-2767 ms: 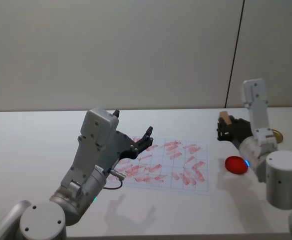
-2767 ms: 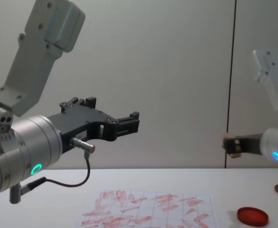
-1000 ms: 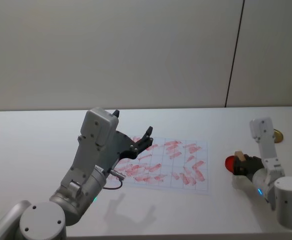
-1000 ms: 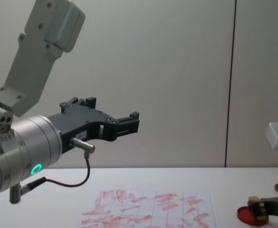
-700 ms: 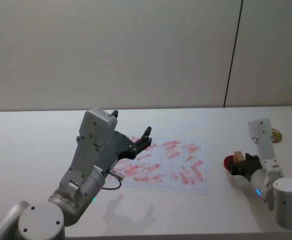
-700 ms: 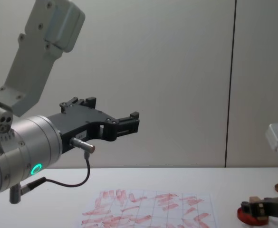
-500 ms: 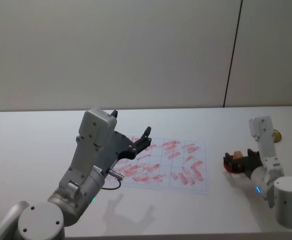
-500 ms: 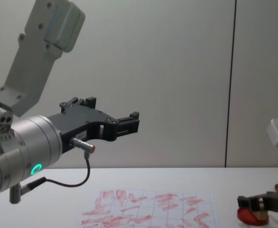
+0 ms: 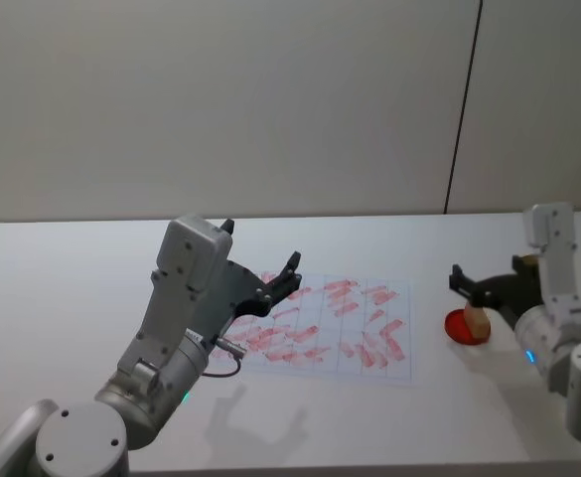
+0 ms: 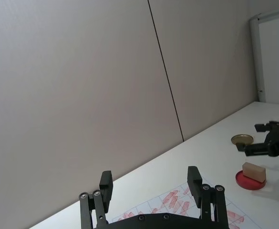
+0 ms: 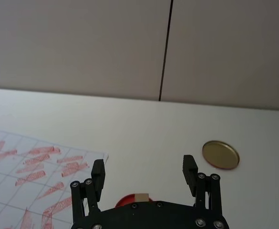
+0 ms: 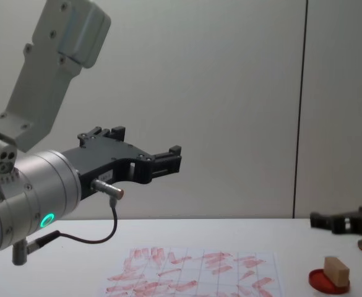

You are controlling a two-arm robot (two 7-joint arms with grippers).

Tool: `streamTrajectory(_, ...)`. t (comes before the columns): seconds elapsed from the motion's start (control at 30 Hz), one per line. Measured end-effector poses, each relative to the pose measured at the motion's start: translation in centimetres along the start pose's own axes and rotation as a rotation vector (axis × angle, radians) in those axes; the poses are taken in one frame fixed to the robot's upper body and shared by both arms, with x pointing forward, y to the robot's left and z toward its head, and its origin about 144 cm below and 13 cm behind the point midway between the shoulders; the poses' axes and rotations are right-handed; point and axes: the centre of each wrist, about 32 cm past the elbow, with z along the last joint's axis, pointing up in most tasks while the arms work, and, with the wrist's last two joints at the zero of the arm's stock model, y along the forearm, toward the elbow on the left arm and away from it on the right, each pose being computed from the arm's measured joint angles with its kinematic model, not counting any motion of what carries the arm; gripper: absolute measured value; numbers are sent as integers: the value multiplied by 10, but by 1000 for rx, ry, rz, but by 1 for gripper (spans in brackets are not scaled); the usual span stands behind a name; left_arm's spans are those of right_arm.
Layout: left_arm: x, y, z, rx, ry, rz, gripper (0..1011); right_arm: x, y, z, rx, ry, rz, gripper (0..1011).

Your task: Use the one hand to pick up the stamp and affix it onto the A4 paper.

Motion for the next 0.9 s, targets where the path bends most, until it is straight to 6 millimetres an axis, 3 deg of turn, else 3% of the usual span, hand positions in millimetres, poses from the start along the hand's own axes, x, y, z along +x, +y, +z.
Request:
streamTrajectory(0.47,0,0,0,0,0,0,993,18,-44,19,183,-3,-14,1001)
streamTrajectory(0.9,0,0,0,0,0,0,993,24,-63,26,244,-13,-16,1001)
